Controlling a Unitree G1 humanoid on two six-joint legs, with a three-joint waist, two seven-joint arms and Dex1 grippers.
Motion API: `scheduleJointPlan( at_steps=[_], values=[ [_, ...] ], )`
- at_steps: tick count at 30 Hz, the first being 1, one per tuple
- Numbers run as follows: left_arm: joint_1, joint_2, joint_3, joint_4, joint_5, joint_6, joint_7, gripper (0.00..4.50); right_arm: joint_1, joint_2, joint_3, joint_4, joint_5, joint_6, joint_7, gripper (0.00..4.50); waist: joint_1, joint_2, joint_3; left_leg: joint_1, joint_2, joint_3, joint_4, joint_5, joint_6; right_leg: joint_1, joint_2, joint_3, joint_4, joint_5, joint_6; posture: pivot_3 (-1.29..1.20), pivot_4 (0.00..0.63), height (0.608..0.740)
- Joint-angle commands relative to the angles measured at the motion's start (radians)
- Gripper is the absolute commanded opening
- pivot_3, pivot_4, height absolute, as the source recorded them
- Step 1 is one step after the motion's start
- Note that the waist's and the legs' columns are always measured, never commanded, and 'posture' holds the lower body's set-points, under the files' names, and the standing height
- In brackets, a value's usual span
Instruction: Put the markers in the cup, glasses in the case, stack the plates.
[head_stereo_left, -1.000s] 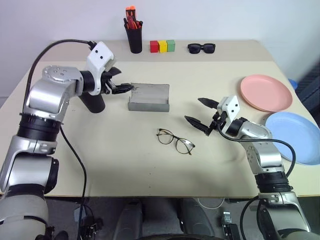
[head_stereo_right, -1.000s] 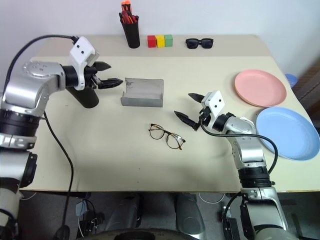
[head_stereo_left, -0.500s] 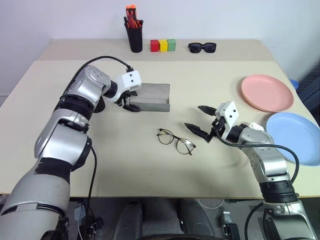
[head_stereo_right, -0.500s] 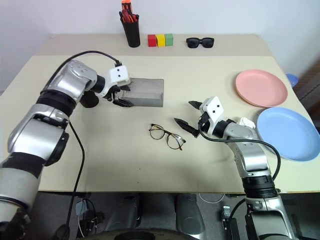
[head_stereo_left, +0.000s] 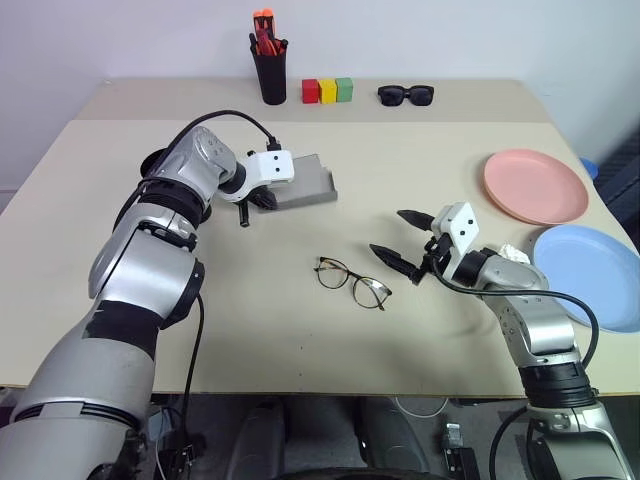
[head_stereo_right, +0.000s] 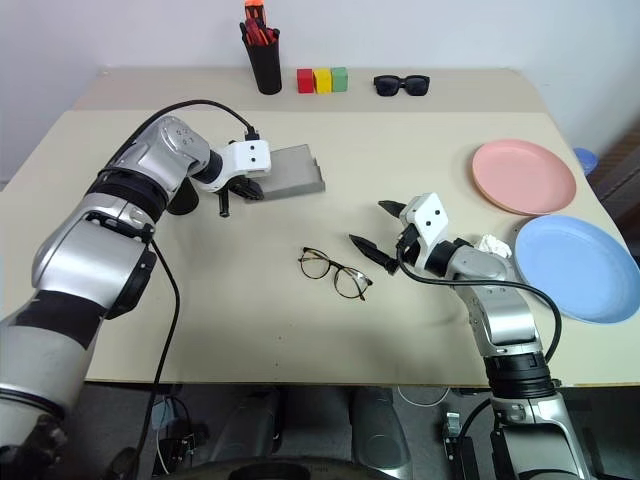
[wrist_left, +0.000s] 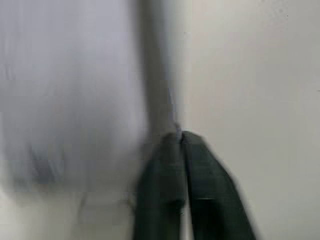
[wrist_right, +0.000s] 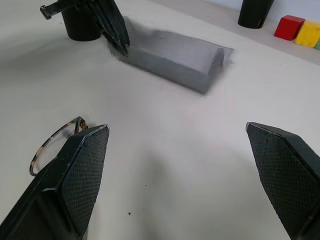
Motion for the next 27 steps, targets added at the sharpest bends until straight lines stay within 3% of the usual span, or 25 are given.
scheduleJointPlan(
  at_steps=[1, 5, 13, 19, 27],
  values=[
    [-0.02, 0.003, 0.045, -0.034, -0.028, -0.022, -0.053, 0.14, 0.002, -0.007, -0.024, -0.053, 0.013, -0.023, -0.003, 4.5, 0.0, 0.0, 0.0, 0.0, 0.0, 0.0, 0.0, 0.0, 0.0, 0.0, 0.0, 0.0, 0.0, 0.0, 0.0, 0.0, 0.15, 0.74],
    [0.006, 0.019, 0.083, -0.125, -0.076, -0.004, -0.197, 0.14, 0.015, -0.016, -0.038, -0.058, 0.012, -0.036, -0.007, 4.5, -0.001, 0.0, 0.0, 0.0, 0.0, 0.0, 0.0, 0.0, 0.0, 0.0, 0.0, 0.0, 0.0, 0.0, 0.0, 0.0, 0.15, 0.74],
    [0.238, 0.143, 0.112, -0.685, -0.186, 0.279, -0.422, 0.14, 0.047, -0.035, -0.069, -0.063, 0.011, -0.041, -0.016, 4.5, -0.009, 0.0, 0.001, 0.0, 0.0, 0.0, 0.0, 0.0, 0.0, 0.0, 0.0, 0.0, 0.001, 0.0, 0.0, 0.0, 0.15, 0.74],
    [0.423, 0.283, 0.109, -1.09, -0.269, 0.515, -0.441, 0.14, 0.071, -0.038, -0.078, -0.058, 0.011, -0.057, -0.021, 4.5, -0.018, 0.0, 0.001, 0.001, 0.001, -0.001, 0.0, 0.0, 0.0, 0.0, 0.0, 0.0, 0.002, 0.0, 0.0, 0.0, 0.15, 0.74],
    [0.511, 0.359, 0.114, -1.294, -0.332, 0.657, -0.402, 0.14, 0.087, -0.035, -0.08, -0.049, 0.013, -0.074, -0.019, 4.5, -0.016, 0.001, 0.001, 0.001, 0.001, 0.0, 0.001, 0.0, 0.0, 0.001, 0.0, 0.0, 0.003, 0.0, 0.0, 0.0, 0.15, 0.74]
  ],
)
